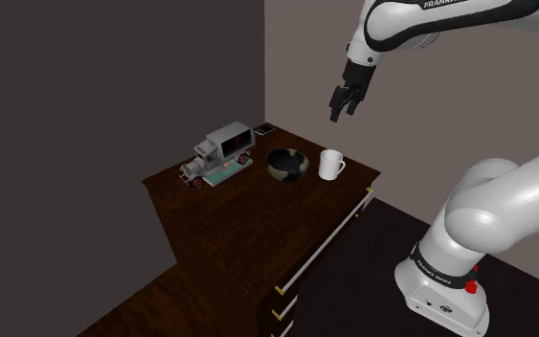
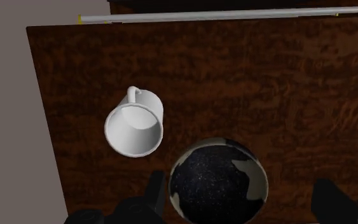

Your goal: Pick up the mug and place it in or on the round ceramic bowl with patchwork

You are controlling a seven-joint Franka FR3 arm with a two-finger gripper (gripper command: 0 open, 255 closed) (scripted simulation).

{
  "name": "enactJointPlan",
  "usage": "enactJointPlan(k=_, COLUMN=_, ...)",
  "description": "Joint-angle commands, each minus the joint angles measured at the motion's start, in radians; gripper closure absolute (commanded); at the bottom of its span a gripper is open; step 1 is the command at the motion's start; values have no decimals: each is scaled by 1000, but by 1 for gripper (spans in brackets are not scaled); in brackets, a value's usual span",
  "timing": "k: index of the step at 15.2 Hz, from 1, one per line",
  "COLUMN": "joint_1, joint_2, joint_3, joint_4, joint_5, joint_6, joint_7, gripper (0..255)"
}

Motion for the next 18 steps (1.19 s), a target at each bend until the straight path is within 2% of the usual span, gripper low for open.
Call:
enactJointPlan(k=1, joint_1=-4, joint_2=58, joint_3=-25, joint_4=-12, joint_5=-4, joint_6=57, joint_7=-22, gripper=0)
enactJointPlan(k=10, joint_1=-15, joint_2=341, joint_3=-150, joint_4=3, joint_5=22, joint_6=264, joint_7=-155, gripper=0)
enactJointPlan(k=14, joint_1=-16, joint_2=490, joint_3=-199, joint_4=39, joint_5=74, joint_6=343, joint_7=-234, gripper=0)
enactJointPlan(k=18, joint_1=-29, joint_2=651, joint_3=-230, joint_4=94, joint_5=157, joint_6=406, joint_7=-328, gripper=0)
